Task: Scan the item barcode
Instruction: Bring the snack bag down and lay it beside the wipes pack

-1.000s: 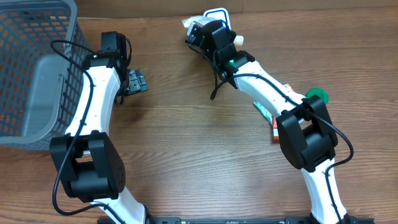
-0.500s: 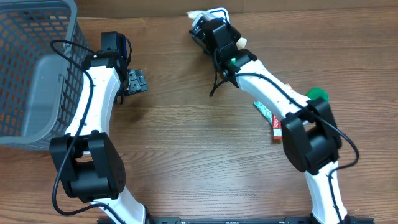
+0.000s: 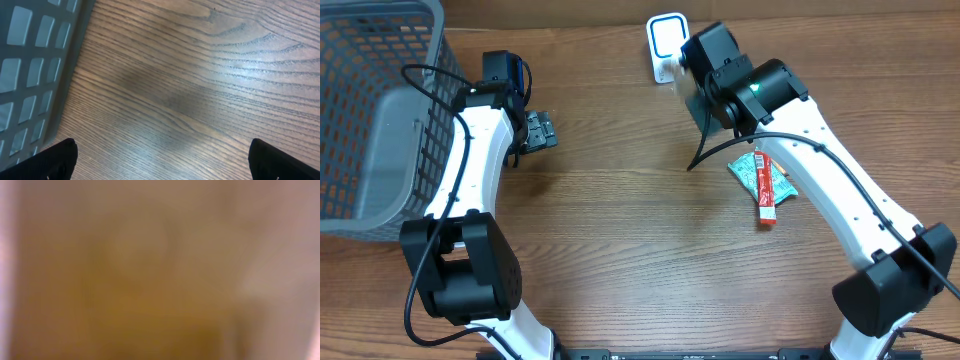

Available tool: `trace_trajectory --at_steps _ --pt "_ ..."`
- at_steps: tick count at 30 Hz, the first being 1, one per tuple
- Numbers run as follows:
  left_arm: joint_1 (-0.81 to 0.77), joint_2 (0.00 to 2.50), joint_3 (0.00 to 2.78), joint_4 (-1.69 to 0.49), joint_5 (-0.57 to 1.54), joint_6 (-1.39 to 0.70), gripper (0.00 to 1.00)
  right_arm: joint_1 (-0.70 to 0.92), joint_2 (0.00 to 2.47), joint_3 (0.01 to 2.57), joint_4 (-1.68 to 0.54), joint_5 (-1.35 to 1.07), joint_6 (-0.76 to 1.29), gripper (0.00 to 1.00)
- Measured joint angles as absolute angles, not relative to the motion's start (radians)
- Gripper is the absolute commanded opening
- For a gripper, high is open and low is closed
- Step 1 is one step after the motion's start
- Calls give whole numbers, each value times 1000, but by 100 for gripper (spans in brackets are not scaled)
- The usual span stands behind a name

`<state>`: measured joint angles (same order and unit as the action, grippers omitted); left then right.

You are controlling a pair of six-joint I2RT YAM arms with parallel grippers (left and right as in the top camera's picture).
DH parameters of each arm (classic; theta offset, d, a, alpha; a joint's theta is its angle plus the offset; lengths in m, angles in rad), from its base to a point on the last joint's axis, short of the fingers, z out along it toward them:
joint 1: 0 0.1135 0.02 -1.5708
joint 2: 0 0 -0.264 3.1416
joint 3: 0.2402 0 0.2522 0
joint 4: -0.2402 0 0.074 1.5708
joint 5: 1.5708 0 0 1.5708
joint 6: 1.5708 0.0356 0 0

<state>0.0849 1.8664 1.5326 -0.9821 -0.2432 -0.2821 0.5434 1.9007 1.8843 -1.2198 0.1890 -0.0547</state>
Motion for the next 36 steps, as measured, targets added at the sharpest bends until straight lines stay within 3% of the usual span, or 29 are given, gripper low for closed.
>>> trace_trajectory --at_steps 3,5,6,9,11,12,36 --pt "85 1866 1533 -982 -243 -282 100 529 1919 1835 -1293 54 -28 5" --pt "85 1866 1533 -982 -243 -282 100 522 1927 1798 -1299 -1 -20 15" --pt "85 1866 1533 -982 -243 -282 100 519 1930 1781 -1300 -22 -17 26" --pt "85 1866 1533 -982 -243 -282 100 508 1931 1739 -1300 -60 -2 77" --pt "85 1866 1533 -982 -243 -282 100 497 1931 1722 -1298 -72 0 96" --pt "85 1866 1533 -982 -243 -282 100 490 1931 1715 -1296 -75 1 100" --pt "85 1866 1533 -982 -243 -282 100 440 1931 1706 -1288 -71 23 100"
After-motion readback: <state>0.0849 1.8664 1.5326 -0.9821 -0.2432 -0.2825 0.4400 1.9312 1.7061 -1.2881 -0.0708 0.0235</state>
